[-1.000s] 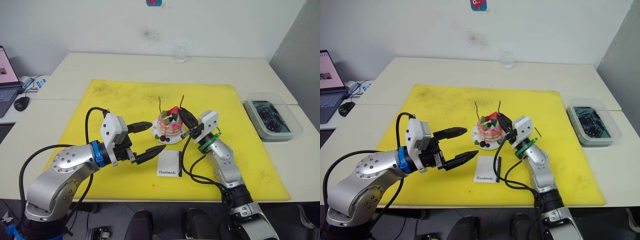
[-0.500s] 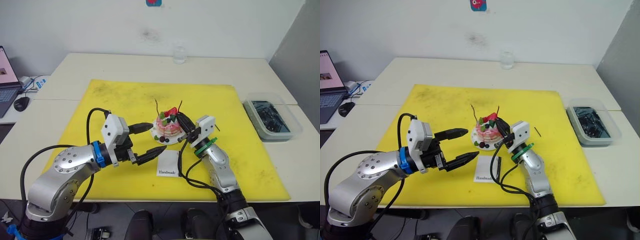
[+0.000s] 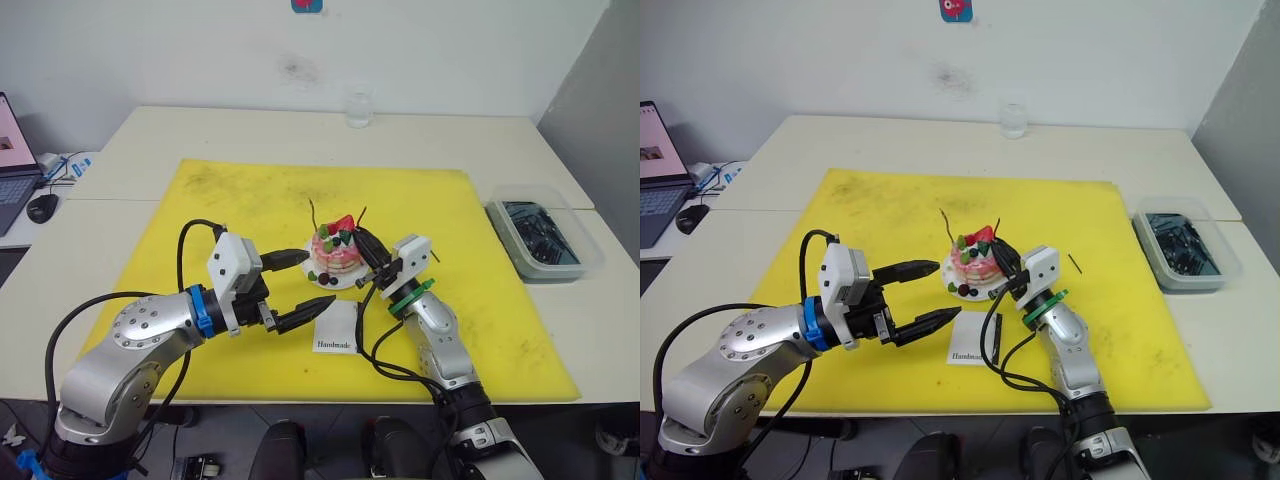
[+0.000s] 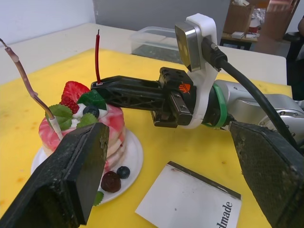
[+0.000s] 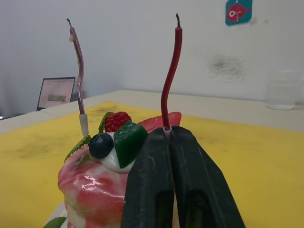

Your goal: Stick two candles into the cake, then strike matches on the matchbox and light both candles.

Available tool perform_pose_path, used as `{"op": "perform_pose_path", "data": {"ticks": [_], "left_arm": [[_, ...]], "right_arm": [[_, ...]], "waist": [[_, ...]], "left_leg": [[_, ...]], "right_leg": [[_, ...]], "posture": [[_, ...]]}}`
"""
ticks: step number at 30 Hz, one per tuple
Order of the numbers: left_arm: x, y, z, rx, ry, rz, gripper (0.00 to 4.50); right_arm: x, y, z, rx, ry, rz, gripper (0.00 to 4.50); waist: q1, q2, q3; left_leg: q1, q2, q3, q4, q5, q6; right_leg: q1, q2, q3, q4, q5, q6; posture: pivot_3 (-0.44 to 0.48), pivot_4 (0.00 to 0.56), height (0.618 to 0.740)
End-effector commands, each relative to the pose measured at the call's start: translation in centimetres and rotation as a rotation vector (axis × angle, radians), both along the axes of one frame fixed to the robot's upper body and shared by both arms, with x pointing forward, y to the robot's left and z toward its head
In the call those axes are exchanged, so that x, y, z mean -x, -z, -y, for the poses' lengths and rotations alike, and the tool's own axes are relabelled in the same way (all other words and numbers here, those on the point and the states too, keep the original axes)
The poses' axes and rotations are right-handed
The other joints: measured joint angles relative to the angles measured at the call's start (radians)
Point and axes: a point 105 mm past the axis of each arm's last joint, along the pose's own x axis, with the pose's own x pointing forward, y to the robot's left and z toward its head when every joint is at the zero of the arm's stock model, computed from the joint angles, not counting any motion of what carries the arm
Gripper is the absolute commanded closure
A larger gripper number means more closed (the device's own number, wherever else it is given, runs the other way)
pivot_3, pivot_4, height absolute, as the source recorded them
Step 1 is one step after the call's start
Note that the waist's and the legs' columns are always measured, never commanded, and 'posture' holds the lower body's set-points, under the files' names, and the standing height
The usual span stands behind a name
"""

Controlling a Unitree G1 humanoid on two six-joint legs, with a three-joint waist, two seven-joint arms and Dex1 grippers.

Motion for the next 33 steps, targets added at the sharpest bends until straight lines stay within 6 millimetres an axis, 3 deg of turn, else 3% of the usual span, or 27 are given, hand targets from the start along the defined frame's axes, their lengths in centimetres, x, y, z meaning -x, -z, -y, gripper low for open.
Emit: {"op": "perform_pose_path", "data": {"ticks": [1, 9, 15, 19, 24, 26, 29, 33], "left_arm": [[0.1, -0.5, 0.3, 0.001, 0.016, 0.043, 0.0], [-0.4, -0.1, 0.7, -0.025, 0.023, 0.056, 0.0], [-0.8, -0.1, 0.1, -0.03, 0.0, 0.051, 0.0], [-0.8, 0.2, -2.1, -0.035, -0.054, -0.078, 0.0], [1.1, 2.1, -4.7, 0.012, -0.059, -0.481, 0.0], [1.8, 2.4, -4.9, 0.038, -0.042, -0.597, 0.0], [2.3, 2.9, -4.9, 0.064, -0.024, -0.73, 0.0], [1.9, 3.8, -4.0, 0.119, -0.015, -0.883, 0.0]], "right_arm": [[0.2, -2.0, 0.6, -0.043, 0.016, 0.049, 3.16], [1.3, -4.1, 1.1, -0.007, -0.027, 0.102, 0.18], [2.6, -4.2, 3.1, 0.061, -0.031, 0.085, 0.18], [3.6, -4.0, 5.4, 0.127, -0.009, 0.044, 0.18], [4.5, -3.2, 7.7, 0.336, 0.025, -0.013, 0.18], [5.0, -1.7, 8.3, 0.457, -0.027, -0.101, 0.18], [5.5, -1.0, 8.9, 0.534, -0.067, -0.18, 0.76], [6.6, -0.5, 7.9, 0.592, -0.165, -0.251, 2.16]], "waist": [[0.0, 0.0, 0.0], [0.001, 0.0, 0.0], [0.002, 0.0, 0.0], [0.001, 0.0, 0.0], [-0.001, 0.0, 0.0], [0.0, 0.0, 0.0], [0.002, 0.0, 0.0], [0.003, 0.0, 0.001]], "left_leg": [[0.0, 0.0, 0.0, 0.0, 0.0, 0.0], [0.0, 0.0, 0.0, 0.0, 0.0, 0.0], [-0.001, 0.0, 0.0, 0.0, 0.0, 0.0], [-0.001, 0.0, 0.0, 0.0, 0.0, 0.0], [0.0, 0.0, 0.0, -0.001, 0.0, 0.0], [0.0, 0.0, 0.0, -0.001, 0.0, 0.0], [0.0, -0.001, 0.0, -0.001, 0.0, 0.0], [0.0, -0.001, -0.001, 0.0, 0.0, 0.0]], "right_leg": [[0.0, 0.0, 0.0, 0.0, 0.0, 0.0], [0.0, 0.0, 0.0, 0.0, 0.0, 0.0], [0.0, -0.001, 0.0, -0.001, 0.0, 0.0], [0.0, -0.001, 0.0, -0.001, 0.0, 0.0], [-0.001, -0.001, -0.001, 0.0, -0.001, -0.001], [-0.001, -0.001, -0.001, 0.0, -0.001, -0.001], [0.0, -0.002, -0.002, -0.001, -0.001, -0.001], [0.0, -0.002, -0.002, -0.001, -0.001, -0.001]], "posture": [[0.0, 0.15, 0.74], [0.0, 0.15, 0.74], [0.0, 0.15, 0.74], [0.0, 0.15, 0.74], [0.0, 0.15, 0.74], [0.0, 0.15, 0.74], [0.0, 0.15, 0.74], [0.0, 0.15, 0.74]]}}
